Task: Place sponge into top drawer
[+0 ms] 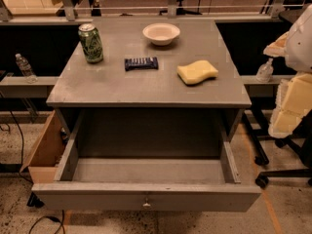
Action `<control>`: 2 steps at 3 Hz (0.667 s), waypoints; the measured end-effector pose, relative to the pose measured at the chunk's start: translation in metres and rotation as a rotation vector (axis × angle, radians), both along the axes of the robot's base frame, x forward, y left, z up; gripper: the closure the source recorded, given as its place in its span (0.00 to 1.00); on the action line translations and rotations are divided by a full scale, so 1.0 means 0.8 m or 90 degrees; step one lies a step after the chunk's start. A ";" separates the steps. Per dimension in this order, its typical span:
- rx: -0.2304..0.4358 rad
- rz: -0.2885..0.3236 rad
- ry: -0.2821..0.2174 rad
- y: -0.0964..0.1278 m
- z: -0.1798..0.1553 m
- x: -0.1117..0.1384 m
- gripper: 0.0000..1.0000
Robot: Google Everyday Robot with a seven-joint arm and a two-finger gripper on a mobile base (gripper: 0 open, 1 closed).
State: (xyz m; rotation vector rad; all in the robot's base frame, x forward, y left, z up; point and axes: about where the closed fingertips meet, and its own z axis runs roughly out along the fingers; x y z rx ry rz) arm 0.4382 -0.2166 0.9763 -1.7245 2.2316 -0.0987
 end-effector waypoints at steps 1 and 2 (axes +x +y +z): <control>0.000 0.000 0.000 0.000 0.000 0.000 0.00; 0.043 -0.003 -0.007 -0.002 0.000 0.030 0.00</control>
Offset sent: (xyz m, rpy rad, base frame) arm 0.0704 -0.0075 -0.0017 0.2032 -0.0127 -0.0180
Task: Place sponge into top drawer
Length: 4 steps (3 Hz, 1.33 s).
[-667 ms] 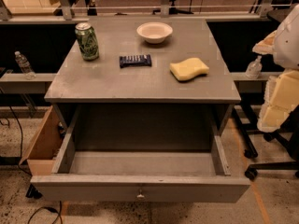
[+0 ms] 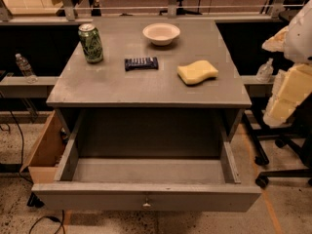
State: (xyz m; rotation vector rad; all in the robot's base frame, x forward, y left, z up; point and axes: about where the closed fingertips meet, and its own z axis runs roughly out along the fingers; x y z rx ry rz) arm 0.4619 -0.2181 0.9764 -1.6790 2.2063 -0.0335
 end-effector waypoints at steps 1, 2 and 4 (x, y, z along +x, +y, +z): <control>0.062 -0.003 0.005 0.010 -0.010 0.053 0.00; 0.117 -0.019 0.007 0.020 -0.034 0.102 0.00; 0.137 -0.082 -0.026 0.014 -0.065 0.151 0.00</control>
Offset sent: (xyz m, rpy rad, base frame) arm 0.1310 0.0235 -0.0505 0.2897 0.0107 -0.0673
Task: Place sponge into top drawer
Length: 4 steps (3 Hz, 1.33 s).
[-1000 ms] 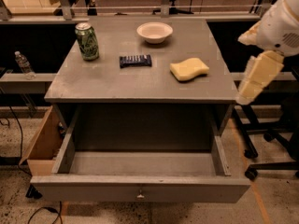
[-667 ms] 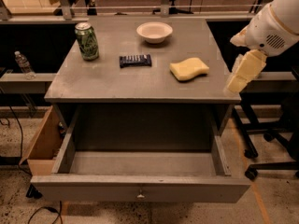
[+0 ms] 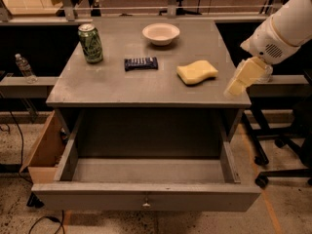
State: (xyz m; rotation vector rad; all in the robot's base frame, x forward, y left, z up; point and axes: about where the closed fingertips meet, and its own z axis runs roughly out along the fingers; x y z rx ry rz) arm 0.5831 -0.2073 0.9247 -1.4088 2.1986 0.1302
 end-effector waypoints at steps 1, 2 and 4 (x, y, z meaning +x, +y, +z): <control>0.015 0.012 -0.003 0.009 -0.005 0.012 0.00; 0.023 0.045 -0.008 0.030 -0.017 0.048 0.00; 0.039 0.028 -0.026 0.051 -0.045 0.110 0.00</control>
Offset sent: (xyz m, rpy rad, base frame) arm 0.0786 0.0469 -0.0193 0.0522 -0.0352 0.1383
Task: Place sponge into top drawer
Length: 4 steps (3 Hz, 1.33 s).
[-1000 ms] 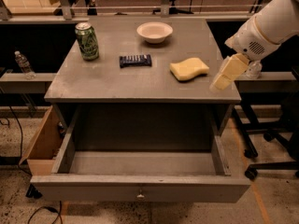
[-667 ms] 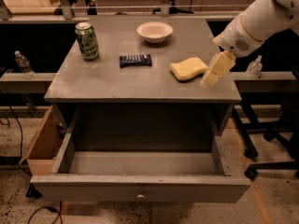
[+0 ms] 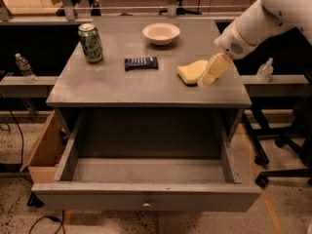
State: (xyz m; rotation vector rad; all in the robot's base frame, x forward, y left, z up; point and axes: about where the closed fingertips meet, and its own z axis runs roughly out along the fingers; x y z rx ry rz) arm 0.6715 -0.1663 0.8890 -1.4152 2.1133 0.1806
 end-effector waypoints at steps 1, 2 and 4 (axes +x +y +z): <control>0.008 -0.022 0.006 0.002 -0.017 0.022 0.00; 0.009 -0.037 0.023 0.001 -0.035 0.037 0.00; 0.007 -0.047 0.062 -0.002 -0.064 0.055 0.42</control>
Offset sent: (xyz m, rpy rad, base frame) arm 0.0443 -0.0058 -0.0392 0.0142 0.0642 -0.0955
